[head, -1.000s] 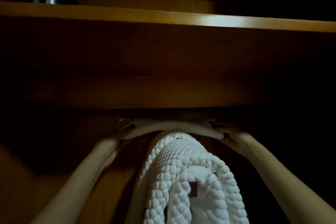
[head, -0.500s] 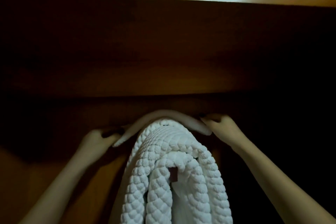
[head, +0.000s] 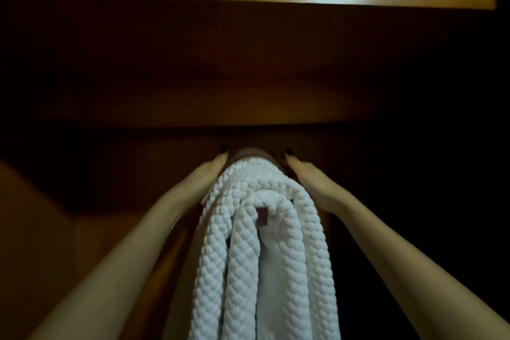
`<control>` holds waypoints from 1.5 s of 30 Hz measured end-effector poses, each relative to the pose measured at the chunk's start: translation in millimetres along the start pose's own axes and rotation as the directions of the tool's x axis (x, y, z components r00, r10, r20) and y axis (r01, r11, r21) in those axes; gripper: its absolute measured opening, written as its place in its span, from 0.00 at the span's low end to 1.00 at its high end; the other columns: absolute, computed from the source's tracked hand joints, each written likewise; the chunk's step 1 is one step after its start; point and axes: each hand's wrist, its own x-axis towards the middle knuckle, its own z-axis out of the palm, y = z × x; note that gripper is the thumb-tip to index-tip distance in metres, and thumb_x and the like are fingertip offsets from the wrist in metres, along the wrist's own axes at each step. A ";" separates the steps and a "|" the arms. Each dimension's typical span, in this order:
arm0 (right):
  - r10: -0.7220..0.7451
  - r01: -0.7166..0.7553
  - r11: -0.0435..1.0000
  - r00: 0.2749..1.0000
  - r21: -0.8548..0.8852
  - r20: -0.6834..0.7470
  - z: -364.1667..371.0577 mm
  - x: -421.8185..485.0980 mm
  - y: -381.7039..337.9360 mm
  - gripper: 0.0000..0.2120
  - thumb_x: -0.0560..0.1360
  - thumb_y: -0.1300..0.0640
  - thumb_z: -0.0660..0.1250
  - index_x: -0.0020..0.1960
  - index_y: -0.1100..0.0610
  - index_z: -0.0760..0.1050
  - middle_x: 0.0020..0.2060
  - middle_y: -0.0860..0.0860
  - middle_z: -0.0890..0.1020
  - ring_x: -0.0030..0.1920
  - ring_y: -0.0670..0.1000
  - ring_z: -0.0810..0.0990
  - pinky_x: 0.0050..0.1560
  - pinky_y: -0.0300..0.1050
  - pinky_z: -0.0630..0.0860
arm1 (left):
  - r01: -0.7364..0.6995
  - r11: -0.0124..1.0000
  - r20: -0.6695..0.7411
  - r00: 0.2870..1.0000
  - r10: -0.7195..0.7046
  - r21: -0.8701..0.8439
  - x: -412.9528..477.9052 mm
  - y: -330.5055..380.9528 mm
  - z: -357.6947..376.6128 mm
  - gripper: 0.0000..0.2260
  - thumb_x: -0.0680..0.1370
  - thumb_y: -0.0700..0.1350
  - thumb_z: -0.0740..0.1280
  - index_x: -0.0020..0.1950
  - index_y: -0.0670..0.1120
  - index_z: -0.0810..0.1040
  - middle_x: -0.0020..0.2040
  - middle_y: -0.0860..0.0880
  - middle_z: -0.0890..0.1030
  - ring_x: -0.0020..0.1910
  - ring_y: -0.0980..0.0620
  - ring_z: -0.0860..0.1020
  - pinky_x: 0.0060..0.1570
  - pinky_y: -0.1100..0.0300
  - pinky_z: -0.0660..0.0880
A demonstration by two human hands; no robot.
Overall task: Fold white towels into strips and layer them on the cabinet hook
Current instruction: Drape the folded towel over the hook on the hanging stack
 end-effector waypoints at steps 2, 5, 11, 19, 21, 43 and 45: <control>-0.019 0.021 0.997 1.000 0.075 -0.023 -6.0 -12.6 -10.5 0.27 0.83 0.40 0.48 0.70 0.55 0.71 0.66 0.50 0.76 0.65 0.51 0.74 0.60 0.45 0.70 | -0.034 0.999 -0.020 0.999 0.034 0.024 -13.9 12.7 -4.2 0.22 0.80 0.61 0.58 0.48 0.47 0.84 0.45 0.45 0.84 0.50 0.44 0.81 0.55 0.52 0.75; -0.106 0.106 0.994 0.993 -0.008 -0.050 -14.1 -45.4 -23.2 0.23 0.83 0.42 0.53 0.72 0.53 0.68 0.66 0.50 0.74 0.69 0.51 0.71 0.58 0.42 0.71 | -0.169 0.983 -0.002 0.986 0.169 0.068 -53.3 25.7 -10.5 0.16 0.81 0.55 0.61 0.62 0.49 0.80 0.39 0.54 0.82 0.41 0.51 0.79 0.39 0.62 0.74; -0.352 0.325 0.866 0.936 -0.380 -0.001 5.3 -134.0 -33.9 0.23 0.81 0.48 0.62 0.73 0.54 0.69 0.69 0.49 0.73 0.68 0.46 0.71 0.62 0.37 0.68 | -0.304 0.826 -0.052 0.927 0.371 0.475 -169.7 35.2 20.9 0.18 0.82 0.47 0.62 0.71 0.46 0.72 0.68 0.50 0.75 0.65 0.54 0.73 0.62 0.61 0.71; -0.374 0.334 0.832 0.927 -0.443 -0.002 83.6 -279.9 50.6 0.21 0.81 0.54 0.61 0.73 0.54 0.67 0.74 0.53 0.65 0.67 0.42 0.66 0.64 0.28 0.57 | -0.243 0.724 -0.164 0.882 0.442 0.646 -319.9 -54.3 49.7 0.17 0.79 0.36 0.64 0.69 0.40 0.74 0.69 0.42 0.72 0.70 0.48 0.69 0.68 0.66 0.60; -0.284 0.285 0.857 0.956 -0.430 0.067 108.8 -311.8 88.9 0.22 0.81 0.54 0.62 0.74 0.54 0.67 0.74 0.53 0.64 0.72 0.47 0.63 0.65 0.35 0.56 | -0.155 0.726 -0.173 0.918 0.356 0.670 -353.7 -98.1 56.2 0.19 0.79 0.37 0.64 0.70 0.42 0.72 0.71 0.43 0.71 0.71 0.47 0.67 0.71 0.58 0.61; 0.616 -0.009 0.676 0.554 -0.737 0.560 335.5 -451.2 551.2 0.25 0.83 0.59 0.58 0.78 0.57 0.57 0.74 0.60 0.62 0.71 0.64 0.62 0.67 0.56 0.66 | 0.452 0.529 0.004 0.757 -0.653 0.718 -589.6 -579.2 122.6 0.22 0.80 0.45 0.63 0.74 0.45 0.67 0.75 0.46 0.64 0.74 0.45 0.62 0.70 0.52 0.63; 0.624 -0.050 0.689 0.548 -0.723 0.557 361.2 -451.8 594.4 0.24 0.82 0.63 0.58 0.77 0.58 0.59 0.73 0.61 0.63 0.71 0.63 0.64 0.67 0.56 0.66 | 0.452 0.518 0.039 0.726 -0.687 0.726 -597.2 -619.6 134.0 0.22 0.80 0.46 0.62 0.74 0.47 0.66 0.74 0.47 0.64 0.73 0.46 0.61 0.69 0.52 0.65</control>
